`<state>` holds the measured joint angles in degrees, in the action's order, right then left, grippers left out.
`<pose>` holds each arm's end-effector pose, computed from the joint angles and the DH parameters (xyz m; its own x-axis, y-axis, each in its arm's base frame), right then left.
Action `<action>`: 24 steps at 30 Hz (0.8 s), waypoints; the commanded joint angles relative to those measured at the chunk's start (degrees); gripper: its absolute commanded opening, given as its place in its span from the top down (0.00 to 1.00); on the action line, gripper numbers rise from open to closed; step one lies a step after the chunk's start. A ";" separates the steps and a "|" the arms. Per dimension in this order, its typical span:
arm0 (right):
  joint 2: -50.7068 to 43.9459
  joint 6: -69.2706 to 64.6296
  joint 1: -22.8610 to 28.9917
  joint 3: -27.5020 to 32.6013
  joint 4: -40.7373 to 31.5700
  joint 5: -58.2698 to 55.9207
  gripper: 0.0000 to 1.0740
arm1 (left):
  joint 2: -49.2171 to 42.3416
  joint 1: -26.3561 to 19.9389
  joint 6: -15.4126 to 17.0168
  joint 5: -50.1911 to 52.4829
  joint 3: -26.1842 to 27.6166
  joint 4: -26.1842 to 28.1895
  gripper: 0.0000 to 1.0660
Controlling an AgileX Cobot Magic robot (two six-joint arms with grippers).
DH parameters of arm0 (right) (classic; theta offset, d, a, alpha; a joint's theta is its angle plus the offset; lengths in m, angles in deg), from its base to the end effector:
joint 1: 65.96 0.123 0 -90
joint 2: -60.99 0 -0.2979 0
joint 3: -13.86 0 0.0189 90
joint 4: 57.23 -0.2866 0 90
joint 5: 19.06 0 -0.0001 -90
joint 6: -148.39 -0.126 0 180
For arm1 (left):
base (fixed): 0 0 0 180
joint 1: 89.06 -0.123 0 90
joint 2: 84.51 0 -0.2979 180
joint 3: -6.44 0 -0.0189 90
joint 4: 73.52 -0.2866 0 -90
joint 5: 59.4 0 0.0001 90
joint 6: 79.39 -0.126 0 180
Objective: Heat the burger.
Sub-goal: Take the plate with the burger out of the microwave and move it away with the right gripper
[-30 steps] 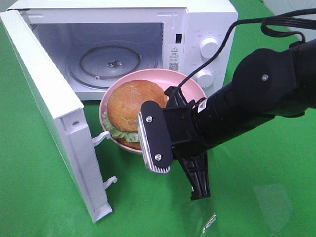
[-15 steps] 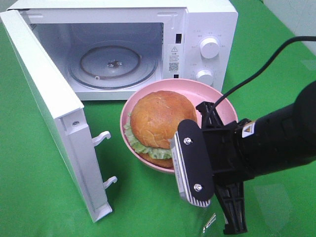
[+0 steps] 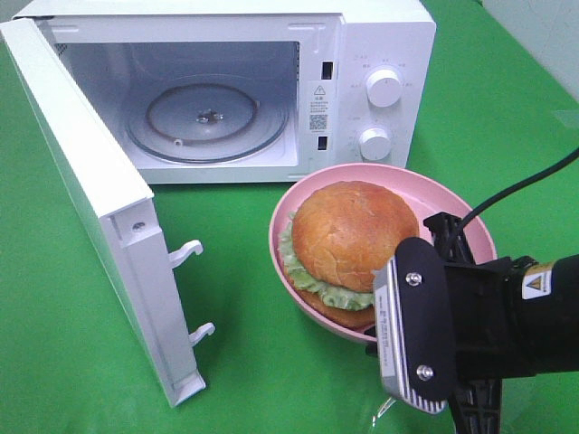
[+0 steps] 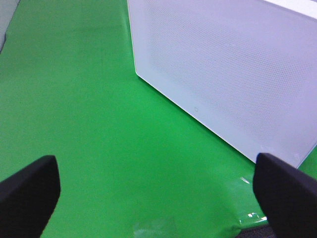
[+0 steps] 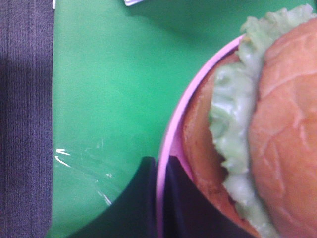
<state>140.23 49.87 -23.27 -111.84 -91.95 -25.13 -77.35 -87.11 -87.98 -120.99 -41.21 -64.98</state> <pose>0.1774 0.1740 0.1376 0.1394 -0.8632 -0.4853 -0.8846 0.1117 -0.4527 0.0393 -0.0178 0.2856 -0.4270 0.0924 -0.8995 0.1850 0.9826 0.0131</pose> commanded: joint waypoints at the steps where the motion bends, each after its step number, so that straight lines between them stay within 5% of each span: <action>1: -3.38 -3.90 0.11 0.92 0.23 2.58 1.00 | -0.40 -0.34 0.23 0.29 -0.23 0.06 0.08; 11: -4.47 -18.91 -0.06 1.15 11.69 2.69 1.00 | -0.40 -0.34 0.23 0.29 -0.23 0.06 0.08; 14: -4.47 -26.30 -0.06 1.15 18.62 2.75 1.00 | -0.40 -0.34 0.23 0.29 -0.23 0.06 0.08; 15: -4.47 -35.12 -0.06 1.15 26.70 2.69 1.00 | -0.40 -0.34 0.23 0.29 -0.23 0.06 0.08; 24: -4.47 -56.44 -0.06 1.15 43.89 0.80 1.00 | -0.40 -0.34 0.23 0.29 -0.23 0.06 0.08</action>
<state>136.80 -4.39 -23.27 -110.47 -51.44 -26.16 -77.35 -87.11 -87.98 -120.99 -41.21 -64.98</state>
